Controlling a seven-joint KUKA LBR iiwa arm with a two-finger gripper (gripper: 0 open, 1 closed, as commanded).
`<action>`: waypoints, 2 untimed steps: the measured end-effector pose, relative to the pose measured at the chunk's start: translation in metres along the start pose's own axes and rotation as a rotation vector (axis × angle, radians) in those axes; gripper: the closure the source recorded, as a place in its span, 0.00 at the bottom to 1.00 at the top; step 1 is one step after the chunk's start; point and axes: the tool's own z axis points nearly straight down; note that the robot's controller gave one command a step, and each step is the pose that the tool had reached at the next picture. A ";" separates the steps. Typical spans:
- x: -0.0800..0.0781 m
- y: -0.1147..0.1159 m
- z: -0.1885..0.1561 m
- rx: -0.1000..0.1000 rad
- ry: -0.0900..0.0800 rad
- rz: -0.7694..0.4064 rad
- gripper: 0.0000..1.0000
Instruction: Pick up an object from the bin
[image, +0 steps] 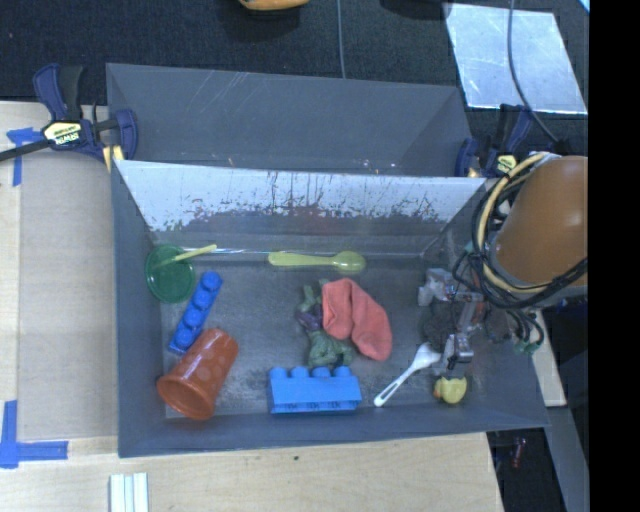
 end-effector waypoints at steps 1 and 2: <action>0.000 0.000 0.000 0.000 0.000 0.000 0.00; -0.010 0.018 0.023 0.004 -0.008 -0.007 0.00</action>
Offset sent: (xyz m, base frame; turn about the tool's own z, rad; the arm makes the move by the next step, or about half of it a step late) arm 0.0185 0.0484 -0.0579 -0.0304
